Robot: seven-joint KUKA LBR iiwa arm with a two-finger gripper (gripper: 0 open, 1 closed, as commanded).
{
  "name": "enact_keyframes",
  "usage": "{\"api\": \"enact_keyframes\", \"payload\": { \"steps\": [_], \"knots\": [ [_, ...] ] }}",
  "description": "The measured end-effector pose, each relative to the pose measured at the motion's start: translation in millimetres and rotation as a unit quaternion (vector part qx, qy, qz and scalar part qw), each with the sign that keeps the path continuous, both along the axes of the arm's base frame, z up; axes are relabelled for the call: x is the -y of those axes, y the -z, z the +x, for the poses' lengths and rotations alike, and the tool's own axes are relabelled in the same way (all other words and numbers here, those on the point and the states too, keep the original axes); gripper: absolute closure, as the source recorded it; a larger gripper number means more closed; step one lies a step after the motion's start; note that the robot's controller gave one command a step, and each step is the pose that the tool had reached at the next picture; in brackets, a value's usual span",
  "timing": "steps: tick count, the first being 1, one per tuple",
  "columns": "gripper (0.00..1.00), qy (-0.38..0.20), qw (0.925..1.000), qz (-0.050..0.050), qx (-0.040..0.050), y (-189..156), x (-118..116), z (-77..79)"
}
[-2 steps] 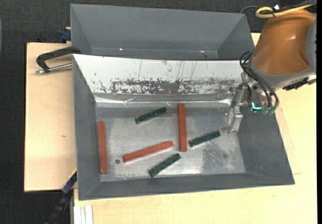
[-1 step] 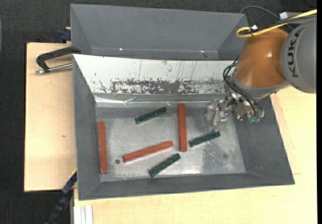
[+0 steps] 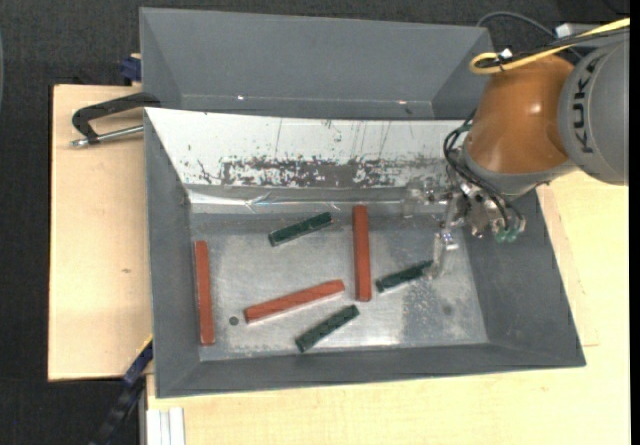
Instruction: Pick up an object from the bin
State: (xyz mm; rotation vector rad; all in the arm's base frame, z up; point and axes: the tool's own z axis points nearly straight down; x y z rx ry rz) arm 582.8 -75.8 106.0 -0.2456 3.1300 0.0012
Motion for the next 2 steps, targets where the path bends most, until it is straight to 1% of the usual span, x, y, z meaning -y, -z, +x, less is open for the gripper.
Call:
{"api": "enact_keyframes", "payload": {
  "steps": [1,2],
  "knots": [
    [0.00,0.000,1.0000,0.000,0.0000,0,0,0.0],
    [1.00,-0.120,0.9928,0.000,-0.0003,35,-3,-47.1]
  ]
}}
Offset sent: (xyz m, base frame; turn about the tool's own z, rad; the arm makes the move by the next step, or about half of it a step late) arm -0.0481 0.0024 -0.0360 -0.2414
